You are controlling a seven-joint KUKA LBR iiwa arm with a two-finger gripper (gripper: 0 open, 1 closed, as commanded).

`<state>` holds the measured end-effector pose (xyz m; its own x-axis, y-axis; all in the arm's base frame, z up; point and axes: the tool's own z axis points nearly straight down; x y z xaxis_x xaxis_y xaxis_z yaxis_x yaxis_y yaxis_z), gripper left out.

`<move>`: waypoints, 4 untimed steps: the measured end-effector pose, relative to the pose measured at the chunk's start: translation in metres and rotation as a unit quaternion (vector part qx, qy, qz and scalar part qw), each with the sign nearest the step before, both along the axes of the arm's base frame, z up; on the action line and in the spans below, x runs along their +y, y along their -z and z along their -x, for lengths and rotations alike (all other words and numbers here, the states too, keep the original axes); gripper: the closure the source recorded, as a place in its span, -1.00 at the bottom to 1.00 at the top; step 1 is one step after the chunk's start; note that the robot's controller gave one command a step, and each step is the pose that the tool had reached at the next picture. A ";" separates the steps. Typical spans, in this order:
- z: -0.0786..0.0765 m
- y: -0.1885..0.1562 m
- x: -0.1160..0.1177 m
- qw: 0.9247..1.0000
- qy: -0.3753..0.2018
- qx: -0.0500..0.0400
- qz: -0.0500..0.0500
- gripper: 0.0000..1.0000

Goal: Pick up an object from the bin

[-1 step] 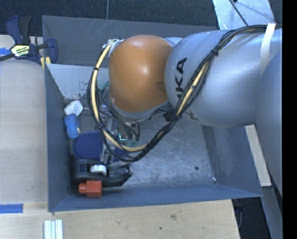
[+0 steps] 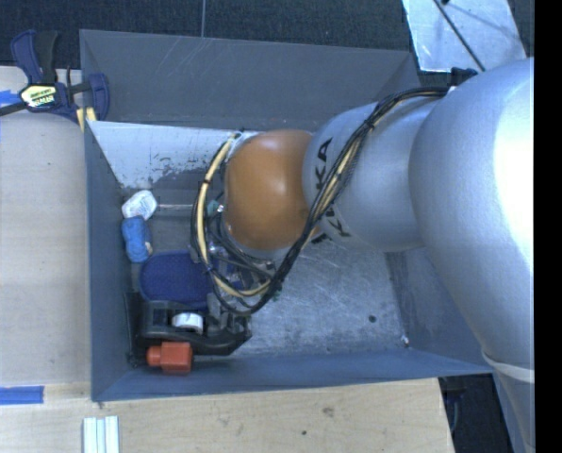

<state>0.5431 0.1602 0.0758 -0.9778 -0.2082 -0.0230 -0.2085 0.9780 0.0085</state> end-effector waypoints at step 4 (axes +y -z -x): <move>0.037 -0.063 0.034 0.999 0.051 0.012 0.006 1.00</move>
Offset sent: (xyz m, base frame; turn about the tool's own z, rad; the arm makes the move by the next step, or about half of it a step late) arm 0.0000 0.0000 0.0000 0.0000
